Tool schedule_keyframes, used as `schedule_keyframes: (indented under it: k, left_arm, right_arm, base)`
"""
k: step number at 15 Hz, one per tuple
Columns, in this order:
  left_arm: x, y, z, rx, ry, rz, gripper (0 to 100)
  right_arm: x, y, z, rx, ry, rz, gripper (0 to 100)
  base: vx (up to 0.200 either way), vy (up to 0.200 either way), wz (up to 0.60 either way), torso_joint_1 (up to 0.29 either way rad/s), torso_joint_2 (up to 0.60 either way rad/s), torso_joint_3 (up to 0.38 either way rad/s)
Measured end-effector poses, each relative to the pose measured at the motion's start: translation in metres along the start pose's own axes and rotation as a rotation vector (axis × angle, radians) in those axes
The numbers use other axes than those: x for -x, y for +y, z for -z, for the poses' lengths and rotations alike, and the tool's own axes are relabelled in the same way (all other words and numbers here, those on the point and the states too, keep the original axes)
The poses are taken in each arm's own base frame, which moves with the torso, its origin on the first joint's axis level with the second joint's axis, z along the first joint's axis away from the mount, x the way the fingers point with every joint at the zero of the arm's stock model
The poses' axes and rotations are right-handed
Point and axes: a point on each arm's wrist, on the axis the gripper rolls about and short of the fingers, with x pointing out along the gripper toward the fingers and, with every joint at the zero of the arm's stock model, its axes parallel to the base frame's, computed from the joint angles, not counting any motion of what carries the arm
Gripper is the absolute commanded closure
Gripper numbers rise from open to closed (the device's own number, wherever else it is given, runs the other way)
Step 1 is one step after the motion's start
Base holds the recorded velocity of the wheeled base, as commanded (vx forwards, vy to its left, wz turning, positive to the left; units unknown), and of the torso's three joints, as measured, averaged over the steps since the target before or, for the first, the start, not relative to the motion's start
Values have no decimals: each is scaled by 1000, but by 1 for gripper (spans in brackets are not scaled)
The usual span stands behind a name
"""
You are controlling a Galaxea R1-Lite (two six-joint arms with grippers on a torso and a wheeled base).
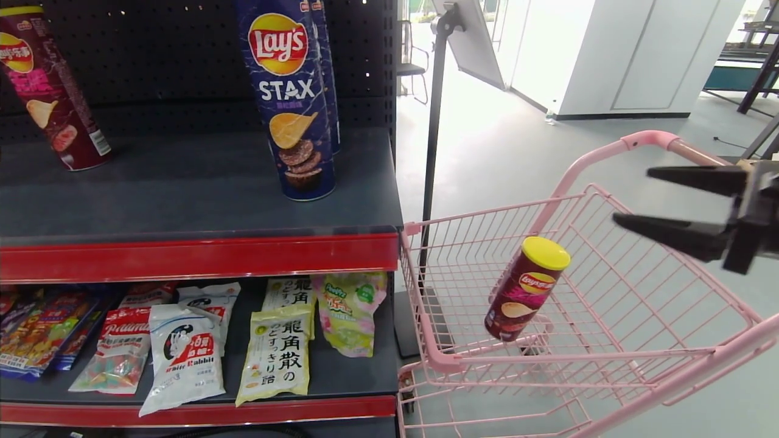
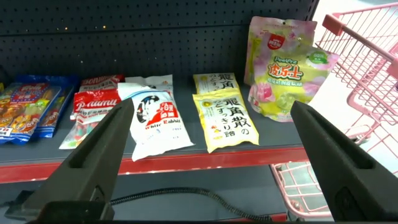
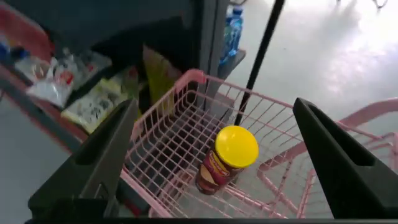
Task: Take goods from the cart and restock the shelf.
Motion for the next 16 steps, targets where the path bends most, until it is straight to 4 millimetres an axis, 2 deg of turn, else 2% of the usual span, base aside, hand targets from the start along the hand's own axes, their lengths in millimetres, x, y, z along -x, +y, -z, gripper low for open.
schedule_keyframes:
  k: [1, 3, 6, 9, 12, 14, 16]
  left_arm:
    - [0, 0, 0, 0, 0, 0, 0]
    - [0, 0, 0, 0, 0, 0, 0]
    - [0, 0, 0, 0, 0, 0, 0]
    - [0, 0, 0, 0, 0, 0, 0]
    - [0, 0, 0, 0, 0, 0, 0]
    - [0, 0, 0, 0, 0, 0, 0]
    - [0, 0, 0, 0, 0, 0, 0]
  right_arm:
    - [-21, -13, 26, 42, 61, -76, 0]
    - [-44, -36, 75, 23, 153, -161, 0]
    - [-67, -57, 116, -53, 227, -201, 0]
    - [-83, -66, 139, -103, 265, -229, 0]
    - [-102, -61, 157, -136, 297, -284, 0]
    - [-117, -59, 160, -134, 298, -315, 0]
    - [-139, -57, 151, -114, 263, -358, 0]
  base:
    - [0, 0, 0, 0, 0, 0]
    - [0, 0, 0, 0, 0, 0]
    - [0, 0, 0, 0, 0, 0]
    - [0, 0, 0, 0, 0, 0]
    - [0, 0, 0, 0, 0, 0]
    - [0, 0, 0, 0, 0, 0]
    - [0, 0, 0, 0, 0, 0]
